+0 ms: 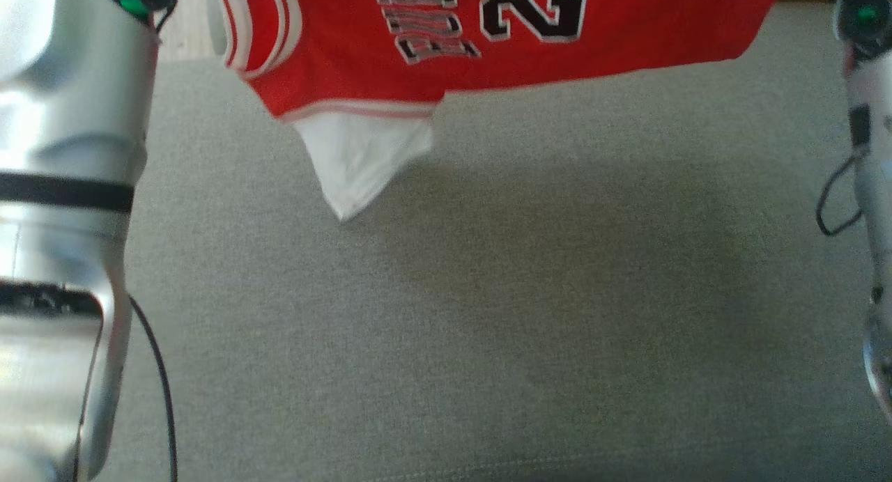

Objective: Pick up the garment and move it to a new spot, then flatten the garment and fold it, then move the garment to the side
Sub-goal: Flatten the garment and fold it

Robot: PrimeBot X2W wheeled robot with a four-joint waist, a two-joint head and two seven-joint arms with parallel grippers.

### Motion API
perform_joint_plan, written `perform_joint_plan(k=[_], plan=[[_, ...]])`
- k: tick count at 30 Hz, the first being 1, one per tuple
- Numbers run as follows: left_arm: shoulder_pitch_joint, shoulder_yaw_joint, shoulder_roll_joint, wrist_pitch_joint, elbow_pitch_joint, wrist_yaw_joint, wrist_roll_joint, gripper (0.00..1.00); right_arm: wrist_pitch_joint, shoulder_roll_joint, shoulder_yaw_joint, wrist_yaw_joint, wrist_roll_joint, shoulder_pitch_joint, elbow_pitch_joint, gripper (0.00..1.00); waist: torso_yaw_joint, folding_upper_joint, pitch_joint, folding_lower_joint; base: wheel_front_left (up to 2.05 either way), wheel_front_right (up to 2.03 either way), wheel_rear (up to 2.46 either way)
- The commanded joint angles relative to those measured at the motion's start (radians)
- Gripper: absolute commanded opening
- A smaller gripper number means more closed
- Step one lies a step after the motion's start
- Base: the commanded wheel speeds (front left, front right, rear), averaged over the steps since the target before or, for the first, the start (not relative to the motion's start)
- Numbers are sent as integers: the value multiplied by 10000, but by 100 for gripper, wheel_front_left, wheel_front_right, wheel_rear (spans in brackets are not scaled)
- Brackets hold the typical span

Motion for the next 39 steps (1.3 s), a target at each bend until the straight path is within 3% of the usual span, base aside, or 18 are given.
perform_joint_plan(k=[1,11,16,21,28,39], plan=[[-736,243,297,-122,20,-45,-1,0,-252,269,199,-7,78,-604,97,0,-25,0,133,0,0,0,0],[-460,292,-608,-198,3306,-321,-338,0,-668,940,1392,-7,279,-1509,4016,0,322,0,1370,0,0,0,0],[151,190,-855,-201,4354,-353,-488,0,-592,999,1877,-7,359,-1230,5026,0,431,0,1896,0,0,0,0],[662,315,-936,-204,4547,-335,-707,0,-709,1086,2414,-7,411,-790,5276,0,426,0,2104,0,0,0,0],[2101,1087,-779,-205,3068,-110,-813,0,-1298,806,3305,-7,1073,653,4490,0,514,0,1998,0,0,0,0],[7249,2344,-820,-206,-1288,-296,-267,0,-1624,-109,3344,-7,2980,4712,2437,0,706,0,789,0,0,0,0]])
